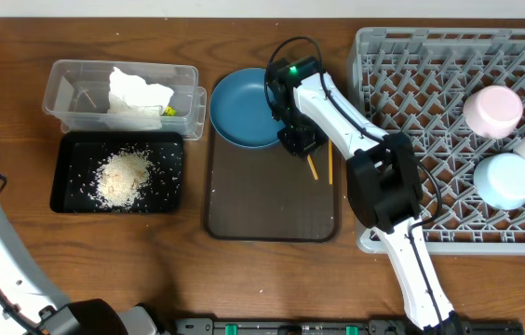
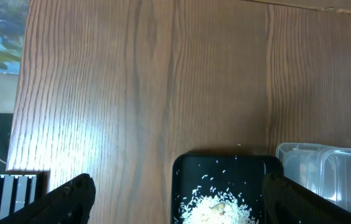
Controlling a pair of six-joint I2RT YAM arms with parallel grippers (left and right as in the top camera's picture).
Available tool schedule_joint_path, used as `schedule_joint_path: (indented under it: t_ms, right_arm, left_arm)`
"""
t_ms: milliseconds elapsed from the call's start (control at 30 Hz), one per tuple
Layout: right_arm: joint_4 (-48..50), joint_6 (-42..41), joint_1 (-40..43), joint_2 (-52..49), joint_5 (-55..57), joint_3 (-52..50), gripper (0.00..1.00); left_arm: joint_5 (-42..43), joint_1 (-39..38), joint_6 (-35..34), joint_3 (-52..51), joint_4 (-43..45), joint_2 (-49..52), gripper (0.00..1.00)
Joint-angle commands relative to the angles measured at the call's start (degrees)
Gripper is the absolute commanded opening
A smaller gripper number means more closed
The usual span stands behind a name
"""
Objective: Sort waste into correct bins and load items into the dishwasher rack
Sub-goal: 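Reach the right gripper to the brown tray and grasp a chopstick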
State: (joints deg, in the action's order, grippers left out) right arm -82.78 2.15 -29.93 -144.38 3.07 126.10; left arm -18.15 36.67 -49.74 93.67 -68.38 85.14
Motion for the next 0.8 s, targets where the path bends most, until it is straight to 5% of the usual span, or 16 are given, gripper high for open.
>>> schedule_joint_path:
  t_ms: [0,133,300,767]
  right_arm:
    - [0.98,0.7,-0.09,-0.02,0.57,-1.9,0.28]
    - [2.25,0.68,-0.09,-0.02,0.57,-3.65,0.25]
    - [2.25,0.66,-0.04,-0.02,0.59,-3.96,0.01]
    - [-0.26,0.07,1.73,3.43,0.57,-0.42,0.01]
  left_arm:
    - [-0.5,0.24,-0.52,0.31,-0.17,0.48,0.89]
    - [-0.5,0.24,-0.52,0.31,-0.17,0.48,0.89]
    - [-0.5,0.24,-0.52,0.31,-0.17,0.48,0.89]
    - [-0.5,0.24,-0.52,0.31,-0.17,0.48,0.89]
